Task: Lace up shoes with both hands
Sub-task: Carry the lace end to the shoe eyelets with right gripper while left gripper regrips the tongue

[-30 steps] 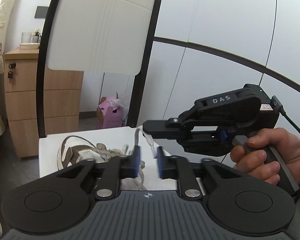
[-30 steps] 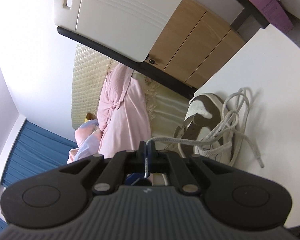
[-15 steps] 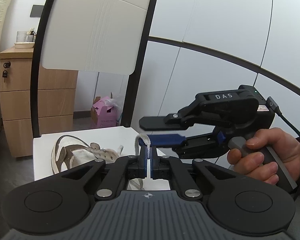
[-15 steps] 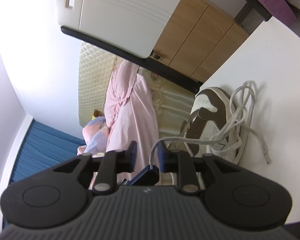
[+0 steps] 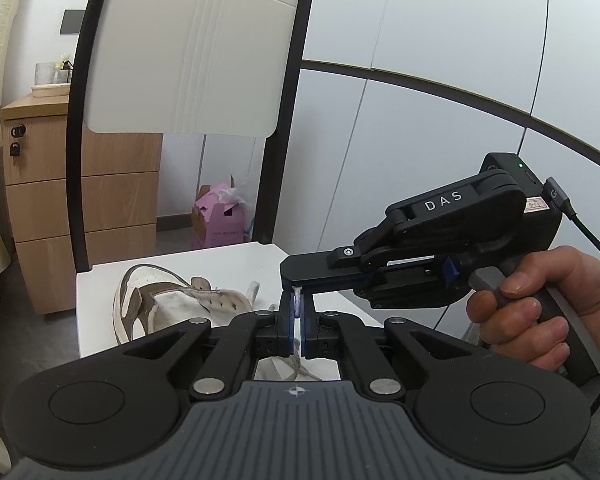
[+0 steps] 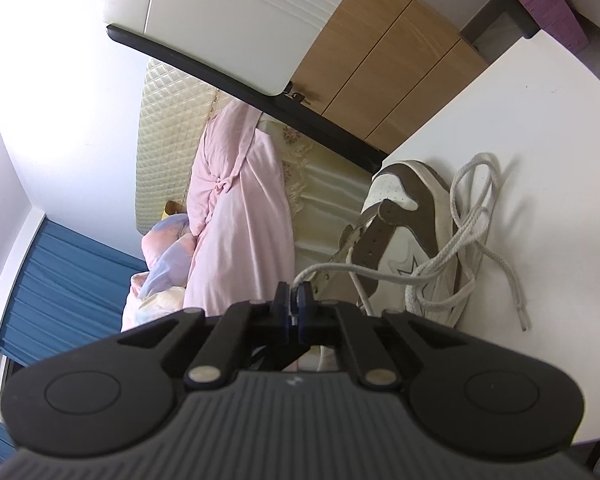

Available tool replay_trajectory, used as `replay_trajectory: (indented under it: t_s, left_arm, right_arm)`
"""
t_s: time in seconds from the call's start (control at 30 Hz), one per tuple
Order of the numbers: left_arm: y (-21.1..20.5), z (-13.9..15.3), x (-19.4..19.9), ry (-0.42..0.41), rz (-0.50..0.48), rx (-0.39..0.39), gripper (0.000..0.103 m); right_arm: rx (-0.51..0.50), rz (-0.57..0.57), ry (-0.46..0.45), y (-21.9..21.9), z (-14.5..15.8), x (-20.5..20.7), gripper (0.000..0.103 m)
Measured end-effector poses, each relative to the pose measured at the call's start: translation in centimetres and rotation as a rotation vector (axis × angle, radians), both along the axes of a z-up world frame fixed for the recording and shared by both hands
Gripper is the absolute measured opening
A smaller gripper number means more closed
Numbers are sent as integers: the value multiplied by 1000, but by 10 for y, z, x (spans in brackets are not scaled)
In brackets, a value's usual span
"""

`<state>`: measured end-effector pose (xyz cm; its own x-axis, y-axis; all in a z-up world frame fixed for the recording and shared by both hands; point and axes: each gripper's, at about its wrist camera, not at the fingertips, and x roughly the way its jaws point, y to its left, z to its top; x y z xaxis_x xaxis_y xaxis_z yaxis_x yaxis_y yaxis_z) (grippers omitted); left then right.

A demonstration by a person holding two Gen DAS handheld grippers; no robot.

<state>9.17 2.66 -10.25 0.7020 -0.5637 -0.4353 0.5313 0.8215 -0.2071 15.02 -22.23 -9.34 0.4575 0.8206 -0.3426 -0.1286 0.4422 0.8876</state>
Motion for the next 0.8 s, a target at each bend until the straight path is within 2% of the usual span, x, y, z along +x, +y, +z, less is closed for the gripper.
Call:
replay_trajectory:
  t_s: [0.47, 0.5, 0.57, 0.6, 0.63, 0.8]
  left_arm:
    - [5, 2, 3, 5, 60, 17, 6]
    - [6, 2, 3, 4, 68, 17, 9]
    - [8, 3, 3, -3, 87, 21, 23]
    - [8, 3, 2, -8, 98, 24, 36]
    - [9, 4, 1, -19, 109, 28, 45]
    - [12, 5, 2, -35, 155, 54, 47]
  right_arm:
    - [26, -126, -3, -13, -4, 3, 4]
    - [28, -134, -2, -14, -4, 3, 4]
    - [28, -141, 0, -15, -5, 4, 4]
    - [27, -144, 1, -16, -5, 4, 4]
    - [25, -145, 2, -16, -5, 4, 4]
    - [15, -152, 1, -16, -6, 5, 4]
